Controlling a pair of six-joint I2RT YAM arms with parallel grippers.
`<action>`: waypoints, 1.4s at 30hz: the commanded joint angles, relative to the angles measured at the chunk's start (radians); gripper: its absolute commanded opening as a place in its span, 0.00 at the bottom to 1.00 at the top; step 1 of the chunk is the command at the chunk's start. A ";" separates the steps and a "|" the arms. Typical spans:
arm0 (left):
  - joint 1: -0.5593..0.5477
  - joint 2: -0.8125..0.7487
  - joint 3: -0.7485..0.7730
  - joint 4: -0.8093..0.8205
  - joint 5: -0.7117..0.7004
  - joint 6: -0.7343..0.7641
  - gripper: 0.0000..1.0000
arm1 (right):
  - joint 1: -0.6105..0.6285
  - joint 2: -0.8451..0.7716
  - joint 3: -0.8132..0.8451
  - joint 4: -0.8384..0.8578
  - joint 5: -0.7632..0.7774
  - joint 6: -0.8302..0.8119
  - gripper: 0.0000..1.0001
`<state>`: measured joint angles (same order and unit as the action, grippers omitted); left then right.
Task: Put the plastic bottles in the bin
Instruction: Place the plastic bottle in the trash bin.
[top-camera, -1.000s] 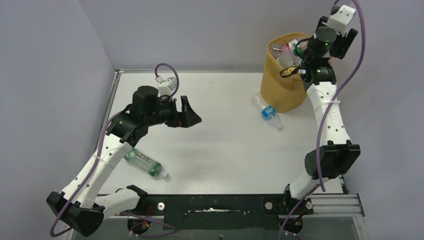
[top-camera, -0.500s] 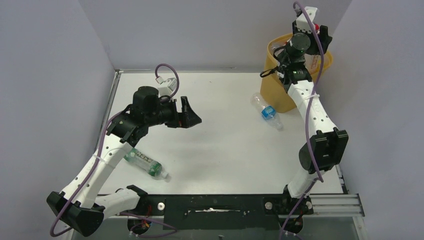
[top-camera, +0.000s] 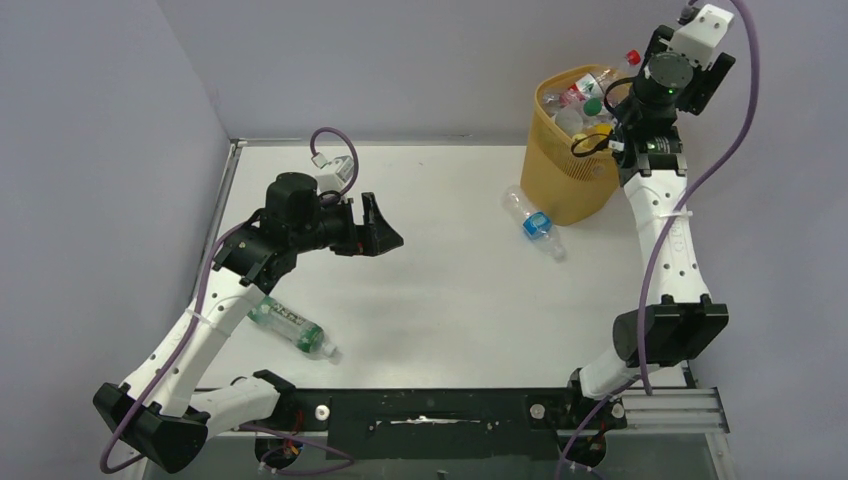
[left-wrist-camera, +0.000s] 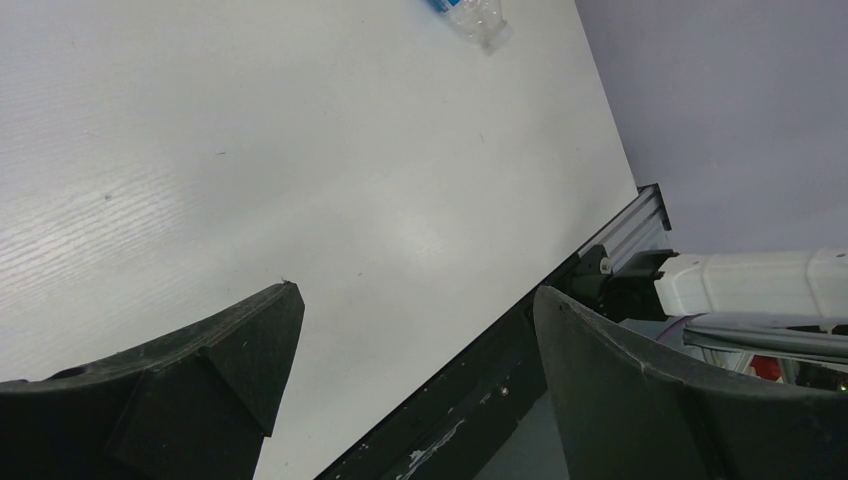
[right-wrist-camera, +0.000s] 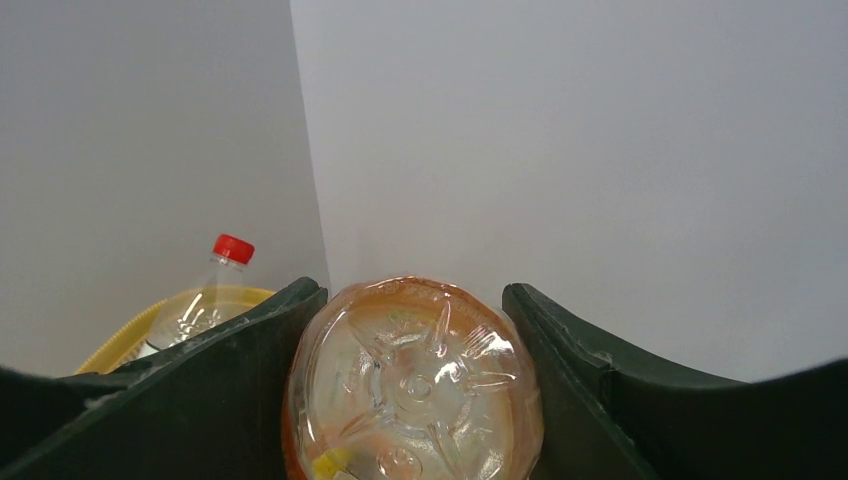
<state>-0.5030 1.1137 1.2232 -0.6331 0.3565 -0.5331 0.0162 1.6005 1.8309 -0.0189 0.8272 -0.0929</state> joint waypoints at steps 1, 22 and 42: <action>-0.003 -0.008 0.021 0.049 0.016 0.001 0.87 | 0.004 -0.072 0.080 -0.063 -0.053 0.071 0.51; -0.008 -0.040 -0.043 0.089 0.009 -0.010 0.87 | -0.016 0.114 0.091 0.258 0.061 -0.140 0.54; -0.007 -0.037 -0.066 0.093 0.005 -0.007 0.87 | -0.045 0.209 0.123 0.016 0.051 0.065 0.63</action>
<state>-0.5079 1.0920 1.1553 -0.5930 0.3557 -0.5461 -0.0319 1.8217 1.9373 0.0738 0.9173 -0.0956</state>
